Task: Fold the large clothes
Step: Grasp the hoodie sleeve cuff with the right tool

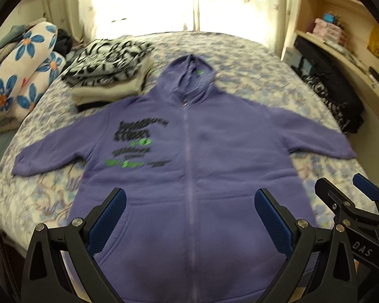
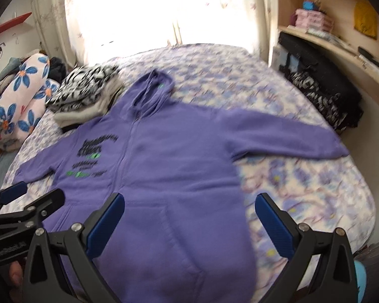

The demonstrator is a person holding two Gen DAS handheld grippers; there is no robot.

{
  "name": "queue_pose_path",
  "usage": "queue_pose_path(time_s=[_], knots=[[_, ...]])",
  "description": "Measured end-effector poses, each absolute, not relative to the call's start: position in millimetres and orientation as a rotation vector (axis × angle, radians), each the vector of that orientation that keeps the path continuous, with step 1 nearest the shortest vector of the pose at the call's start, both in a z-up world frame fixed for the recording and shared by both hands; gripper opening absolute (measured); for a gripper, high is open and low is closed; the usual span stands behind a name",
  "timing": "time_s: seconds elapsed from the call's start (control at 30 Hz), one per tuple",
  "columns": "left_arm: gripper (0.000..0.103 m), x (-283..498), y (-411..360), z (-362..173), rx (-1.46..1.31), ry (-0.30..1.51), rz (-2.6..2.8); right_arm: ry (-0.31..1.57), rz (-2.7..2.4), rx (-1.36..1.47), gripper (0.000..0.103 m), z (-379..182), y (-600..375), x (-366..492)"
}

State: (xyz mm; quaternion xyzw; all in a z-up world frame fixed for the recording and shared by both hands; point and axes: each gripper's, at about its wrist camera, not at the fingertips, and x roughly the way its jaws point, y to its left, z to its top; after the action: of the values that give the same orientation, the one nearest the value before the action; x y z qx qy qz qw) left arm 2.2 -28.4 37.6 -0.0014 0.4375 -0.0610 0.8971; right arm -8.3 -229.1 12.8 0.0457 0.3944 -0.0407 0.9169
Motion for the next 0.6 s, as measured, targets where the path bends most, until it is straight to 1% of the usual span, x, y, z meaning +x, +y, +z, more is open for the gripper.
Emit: queue_pose_path(time_s=[0.3,0.47,0.6], knots=[[0.101,45.7,-64.9,74.7,-0.027,0.841,-0.201,0.653,-0.144,0.042,0.103,55.6,-279.6,1.8],[0.101,70.3,-86.9,95.1,-0.013,0.741,-0.221,0.514,-0.23,0.073,0.103,78.5,-320.0,3.0],[0.101,95.7,-107.9,99.4,-0.02,0.726,-0.25,0.493,-0.263,0.114,0.103,82.1,-361.2,12.9]])
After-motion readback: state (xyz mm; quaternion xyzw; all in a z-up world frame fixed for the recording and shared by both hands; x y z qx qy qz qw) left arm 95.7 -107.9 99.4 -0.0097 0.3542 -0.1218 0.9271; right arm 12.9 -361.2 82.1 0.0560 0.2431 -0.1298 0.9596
